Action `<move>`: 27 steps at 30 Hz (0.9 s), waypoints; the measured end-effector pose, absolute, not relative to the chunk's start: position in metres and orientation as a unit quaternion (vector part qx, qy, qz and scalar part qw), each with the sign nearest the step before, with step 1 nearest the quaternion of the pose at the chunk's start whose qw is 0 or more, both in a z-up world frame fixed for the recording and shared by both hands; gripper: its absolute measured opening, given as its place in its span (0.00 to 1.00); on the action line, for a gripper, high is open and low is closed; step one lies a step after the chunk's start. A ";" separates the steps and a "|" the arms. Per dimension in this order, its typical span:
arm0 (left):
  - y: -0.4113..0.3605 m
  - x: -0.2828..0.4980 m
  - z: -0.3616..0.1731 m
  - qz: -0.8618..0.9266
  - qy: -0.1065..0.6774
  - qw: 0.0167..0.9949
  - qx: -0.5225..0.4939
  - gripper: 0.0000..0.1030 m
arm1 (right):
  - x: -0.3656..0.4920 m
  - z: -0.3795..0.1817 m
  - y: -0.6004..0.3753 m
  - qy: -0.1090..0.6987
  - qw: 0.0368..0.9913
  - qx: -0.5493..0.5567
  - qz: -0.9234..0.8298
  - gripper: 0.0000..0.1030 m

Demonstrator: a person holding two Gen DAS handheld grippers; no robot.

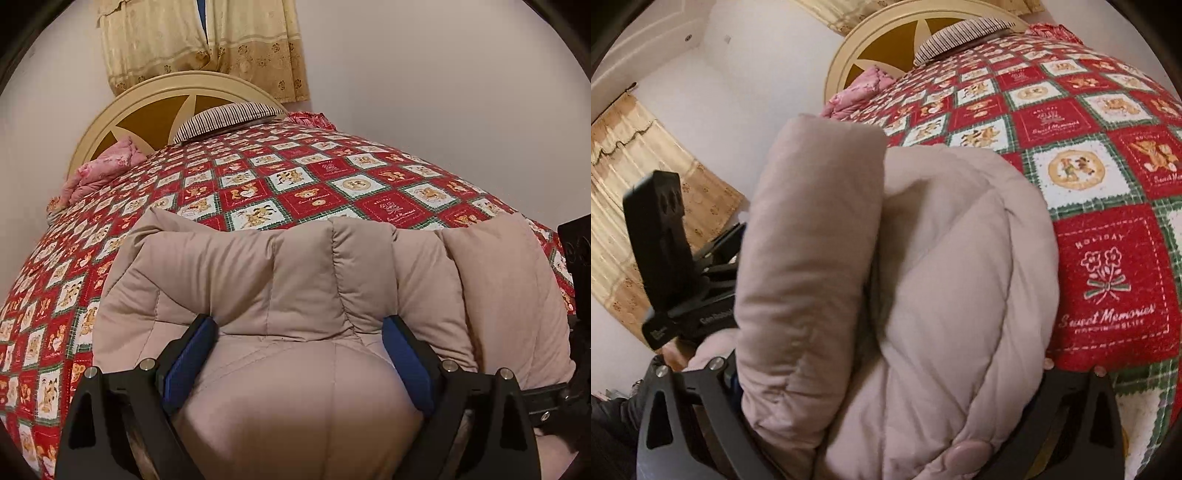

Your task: Fold large clothes

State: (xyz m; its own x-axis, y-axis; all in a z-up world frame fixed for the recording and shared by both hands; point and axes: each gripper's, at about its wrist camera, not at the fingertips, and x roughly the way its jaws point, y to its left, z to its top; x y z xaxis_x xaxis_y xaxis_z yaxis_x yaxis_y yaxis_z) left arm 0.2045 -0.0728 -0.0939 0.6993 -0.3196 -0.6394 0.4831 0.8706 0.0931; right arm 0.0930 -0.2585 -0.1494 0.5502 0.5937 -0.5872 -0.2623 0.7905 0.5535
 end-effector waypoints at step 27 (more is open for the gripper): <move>0.080 0.214 -0.134 -0.260 0.458 0.817 -0.236 0.97 | 0.089 -0.152 -0.262 0.400 0.857 0.216 0.244 0.99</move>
State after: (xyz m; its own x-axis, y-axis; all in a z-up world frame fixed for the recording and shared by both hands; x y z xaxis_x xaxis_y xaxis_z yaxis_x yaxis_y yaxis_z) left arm 0.2143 0.0798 -0.1340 0.4456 -0.6410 -0.6250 0.2093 0.7534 -0.6234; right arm 0.0887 -0.2618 -0.1524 0.5615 0.5906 -0.5796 -0.2456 0.7878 0.5648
